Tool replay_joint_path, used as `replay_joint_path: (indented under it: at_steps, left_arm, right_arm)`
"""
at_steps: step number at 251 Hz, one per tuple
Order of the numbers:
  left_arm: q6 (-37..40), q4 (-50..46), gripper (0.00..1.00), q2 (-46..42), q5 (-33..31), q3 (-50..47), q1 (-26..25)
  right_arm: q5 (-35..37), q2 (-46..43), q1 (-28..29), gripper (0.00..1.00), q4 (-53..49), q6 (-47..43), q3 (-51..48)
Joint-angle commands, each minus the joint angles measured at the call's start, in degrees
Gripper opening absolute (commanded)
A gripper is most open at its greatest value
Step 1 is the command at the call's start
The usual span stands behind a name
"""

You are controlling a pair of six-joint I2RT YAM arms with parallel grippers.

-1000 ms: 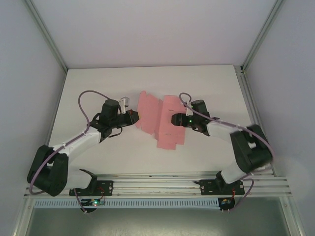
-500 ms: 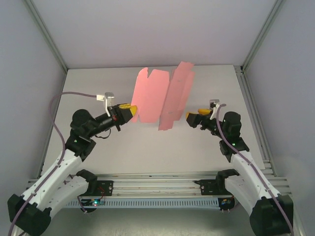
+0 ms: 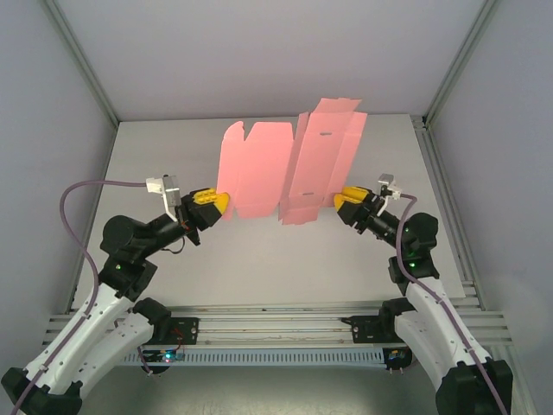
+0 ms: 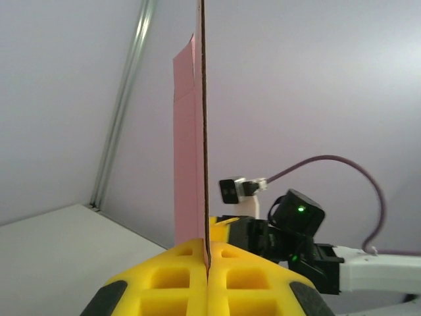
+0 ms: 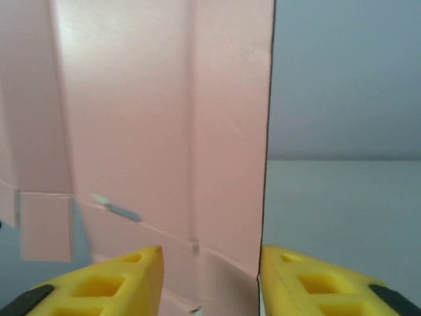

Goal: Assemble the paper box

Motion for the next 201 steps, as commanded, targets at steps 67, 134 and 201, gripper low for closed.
replay_joint_path:
  at_steps: [67,134,201]
  left_arm:
    - [2.24,-0.48,0.0,-0.62,-2.73,-1.11,-0.77]
    - [1.65,-4.09,0.0,-3.24,-11.46,-3.34,-0.77]
    - [1.44,-23.11,0.99,-4.2,-30.21,-0.7,-0.81]
  right_arm:
    - [-3.35,-1.32,-0.36,0.35,2.87,-0.57,3.85]
    - [-2.46,-0.38,-0.36,0.11,2.08,-0.38,4.98]
    - [-2.35,1.4,0.67,0.0,-24.2,-17.61,14.35]
